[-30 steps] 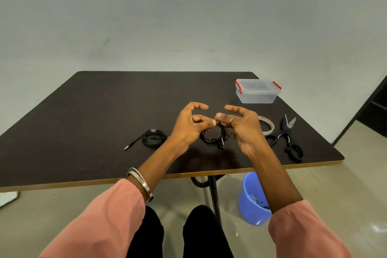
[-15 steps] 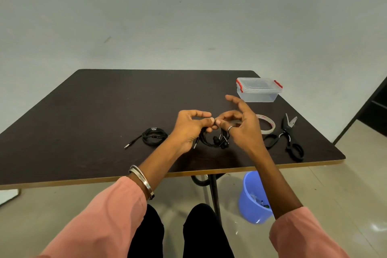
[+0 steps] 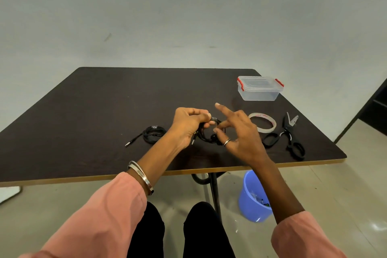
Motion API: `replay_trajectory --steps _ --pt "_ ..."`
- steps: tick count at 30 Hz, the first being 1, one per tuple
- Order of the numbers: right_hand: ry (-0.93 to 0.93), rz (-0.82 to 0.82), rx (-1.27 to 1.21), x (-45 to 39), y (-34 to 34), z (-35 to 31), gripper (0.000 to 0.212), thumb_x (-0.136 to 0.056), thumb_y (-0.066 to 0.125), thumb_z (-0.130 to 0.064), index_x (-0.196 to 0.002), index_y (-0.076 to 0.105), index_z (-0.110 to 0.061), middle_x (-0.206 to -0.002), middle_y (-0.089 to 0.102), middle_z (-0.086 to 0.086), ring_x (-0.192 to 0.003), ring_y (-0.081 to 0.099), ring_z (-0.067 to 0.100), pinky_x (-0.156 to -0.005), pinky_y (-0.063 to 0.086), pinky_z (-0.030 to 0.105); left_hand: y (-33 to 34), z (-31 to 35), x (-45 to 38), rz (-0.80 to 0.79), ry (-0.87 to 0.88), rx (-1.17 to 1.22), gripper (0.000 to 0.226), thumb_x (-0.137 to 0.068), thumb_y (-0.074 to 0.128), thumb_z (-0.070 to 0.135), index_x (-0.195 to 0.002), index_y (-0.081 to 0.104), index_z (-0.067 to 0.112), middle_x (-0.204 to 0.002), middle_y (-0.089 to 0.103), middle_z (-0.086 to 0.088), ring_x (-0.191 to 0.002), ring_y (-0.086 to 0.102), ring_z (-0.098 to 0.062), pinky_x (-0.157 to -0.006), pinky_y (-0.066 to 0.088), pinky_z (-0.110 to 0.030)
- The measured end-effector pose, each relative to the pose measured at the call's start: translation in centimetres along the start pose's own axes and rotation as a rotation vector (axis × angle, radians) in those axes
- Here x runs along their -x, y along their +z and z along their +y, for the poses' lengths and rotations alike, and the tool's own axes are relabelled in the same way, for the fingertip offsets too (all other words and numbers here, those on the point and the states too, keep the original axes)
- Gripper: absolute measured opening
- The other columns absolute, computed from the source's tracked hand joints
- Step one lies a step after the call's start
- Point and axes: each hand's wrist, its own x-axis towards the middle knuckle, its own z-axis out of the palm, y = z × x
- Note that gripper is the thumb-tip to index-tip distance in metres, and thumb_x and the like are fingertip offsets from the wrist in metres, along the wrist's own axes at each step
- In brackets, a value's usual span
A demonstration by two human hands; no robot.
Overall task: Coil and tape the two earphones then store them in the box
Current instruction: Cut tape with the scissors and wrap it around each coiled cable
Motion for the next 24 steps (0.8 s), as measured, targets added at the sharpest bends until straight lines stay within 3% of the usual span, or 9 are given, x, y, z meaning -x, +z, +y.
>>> replay_trajectory --steps 3,5,10,15,20,24 --pt "0.242 0.205 -0.321 -0.4 -0.3 -0.8 0.036 -0.089 0.061 -0.028 -0.125 0.055 -0.027 -0.086 0.069 -0.005 -0.089 0.066 0.012 -0.084 0.052 0.032 -0.2 0.0 -0.1 -0.012 0.027 -0.048 0.019 -0.084 0.067 -0.003 -0.103 0.065 -0.005 -0.082 0.07 -0.014 -0.066 0.071 -0.014 -0.057 0.053 -0.017" --pt "0.358 0.235 -0.358 -1.2 -0.4 -0.9 0.024 -0.091 0.062 -0.028 -0.114 0.064 -0.023 -0.094 0.07 -0.002 -0.087 0.067 0.012 -0.077 0.056 0.035 -0.3 0.1 0.0 -0.027 0.049 -0.091 0.019 -0.084 0.068 -0.002 -0.103 0.065 -0.003 -0.082 0.071 -0.014 -0.068 0.071 -0.014 -0.059 0.054 -0.018" --pt "0.248 -0.146 -0.143 -2.1 -0.9 -0.6 0.027 -0.085 0.07 -0.02 -0.111 0.07 -0.013 -0.097 0.073 0.004 -0.085 0.066 0.011 -0.079 0.056 0.031 -0.3 0.1 0.1 -0.057 0.11 -0.206 0.012 -0.083 0.07 0.003 -0.095 0.069 0.002 -0.082 0.073 -0.012 -0.069 0.07 -0.019 -0.068 0.057 -0.025" --pt "0.075 -0.342 0.233 -2.7 -0.4 -0.4 0.021 -0.094 0.054 -0.02 -0.104 0.07 -0.009 -0.088 0.07 0.011 -0.086 0.056 0.026 -0.072 0.044 0.038 -0.6 -0.2 0.5 -0.049 0.264 -0.467 0.005 -0.085 0.071 0.008 -0.089 0.072 0.005 -0.077 0.074 -0.01 -0.066 0.072 -0.018 -0.067 0.059 -0.026" --pt "0.044 -0.258 0.282 -2.4 0.3 -0.5 0.024 -0.097 0.05 -0.017 -0.101 0.068 -0.002 -0.09 0.068 0.015 -0.085 0.057 0.029 -0.073 0.043 0.037 -1.4 -0.1 0.6 -0.102 0.298 -0.549 0.013 -0.087 0.068 0.014 -0.097 0.074 0.01 -0.081 0.075 -0.004 -0.078 0.072 -0.008 -0.075 0.057 -0.021" --pt "0.381 -0.225 -0.046 -3.2 0.1 -0.9 0.018 -0.092 0.061 -0.019 -0.1 0.073 -0.008 -0.082 0.071 0.008 -0.076 0.065 0.019 -0.071 0.052 0.032 -2.6 0.6 0.3 -0.072 0.241 -0.557 0.017 -0.086 0.07 0.013 -0.102 0.074 0.012 -0.086 0.075 -0.003 -0.083 0.07 -0.01 -0.076 0.055 -0.02"
